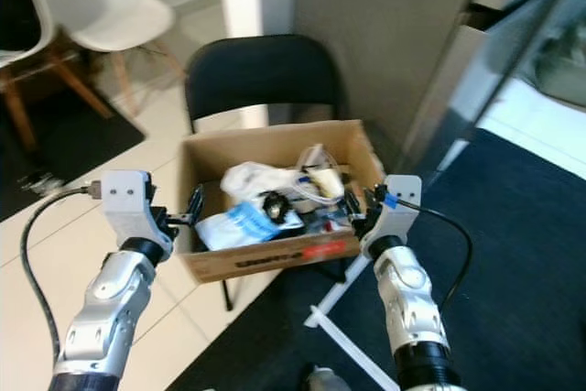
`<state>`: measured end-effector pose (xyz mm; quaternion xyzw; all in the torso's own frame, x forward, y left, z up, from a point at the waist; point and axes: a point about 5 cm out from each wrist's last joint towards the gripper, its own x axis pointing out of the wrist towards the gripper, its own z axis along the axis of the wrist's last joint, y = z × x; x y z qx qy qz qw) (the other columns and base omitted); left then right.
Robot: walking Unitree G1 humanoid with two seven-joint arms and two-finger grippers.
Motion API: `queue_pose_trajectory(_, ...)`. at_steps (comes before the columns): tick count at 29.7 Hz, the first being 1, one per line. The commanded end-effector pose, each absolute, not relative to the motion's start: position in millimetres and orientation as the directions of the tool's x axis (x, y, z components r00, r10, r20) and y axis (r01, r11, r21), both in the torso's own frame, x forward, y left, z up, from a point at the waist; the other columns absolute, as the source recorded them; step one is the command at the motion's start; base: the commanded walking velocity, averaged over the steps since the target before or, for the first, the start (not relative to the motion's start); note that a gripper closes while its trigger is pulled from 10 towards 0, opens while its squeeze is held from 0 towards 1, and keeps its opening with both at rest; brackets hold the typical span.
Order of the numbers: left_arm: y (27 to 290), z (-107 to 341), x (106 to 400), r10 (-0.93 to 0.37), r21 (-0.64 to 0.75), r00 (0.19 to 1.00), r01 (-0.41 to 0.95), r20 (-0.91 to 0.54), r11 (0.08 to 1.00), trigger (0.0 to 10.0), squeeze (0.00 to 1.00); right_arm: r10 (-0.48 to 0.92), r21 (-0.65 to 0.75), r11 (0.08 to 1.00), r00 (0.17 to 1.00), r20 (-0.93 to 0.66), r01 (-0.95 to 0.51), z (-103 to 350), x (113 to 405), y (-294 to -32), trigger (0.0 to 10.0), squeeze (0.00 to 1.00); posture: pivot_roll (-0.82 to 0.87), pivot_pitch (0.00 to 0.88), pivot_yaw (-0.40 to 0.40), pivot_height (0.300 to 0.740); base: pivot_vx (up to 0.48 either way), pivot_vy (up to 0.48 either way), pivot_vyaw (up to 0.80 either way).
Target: Picking trash to rubbish bin
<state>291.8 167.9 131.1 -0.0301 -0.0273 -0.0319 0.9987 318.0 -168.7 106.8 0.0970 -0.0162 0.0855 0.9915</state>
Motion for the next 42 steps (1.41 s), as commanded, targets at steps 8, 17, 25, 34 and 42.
queue_pose_trajectory(8, 167.1, 127.0, 289.5, -0.075, -0.043, 0.996, 0.077, 0.039, 0.996, 10.0, 0.00, 0.160, 0.192, 0.968, 0.987, 0.018, -0.160, 99.0, 314.9, -167.0, 10.0, 0.00, 0.05, 0.136, -0.024, 0.740, 0.000, 0.000, -0.80)
queue_pose_trajectory(17, 166.3, 126.4, 291.2, -0.066, -0.027, 0.997, 0.067, 0.034, 0.997, 10.0, 0.00, 0.117, 0.186, 0.976, 0.993, -0.002, -0.115, 95.1, 312.6, -174.7, 10.0, 0.00, 0.05, 0.128, -0.020, 0.740, 0.000, 0.000, -0.80)
queue_pose_trajectory(25, 166.1, 126.6, 292.2, -0.069, 0.006, 0.997, 0.069, 0.033, 0.998, 10.0, 0.00, 0.094, 0.181, 0.979, 0.996, -0.006, -0.092, 94.2, 312.2, -178.4, 10.0, 0.00, 0.05, 0.134, -0.017, 0.740, 0.000, 0.000, -0.80)
queue_pose_trajectory(34, 166.8, 127.5, 292.3, -0.056, 0.003, 0.998, 0.056, 0.035, 0.998, 10.0, 0.00, 0.080, 0.183, 0.980, 0.997, -0.015, -0.076, 93.5, 313.0, -179.4, 10.0, 0.00, 0.05, 0.146, -0.022, 0.740, 0.000, 0.000, -0.80)
queue_pose_trajectory(42, 166.8, 127.4, 292.0, -0.059, 0.004, 0.998, 0.059, 0.032, 0.998, 10.0, 0.00, 0.065, 0.180, 0.982, 0.998, -0.010, -0.062, 95.7, 313.1, -181.9, 10.0, 0.00, 0.02, 0.158, -0.016, 0.740, 0.000, 0.000, -0.80)
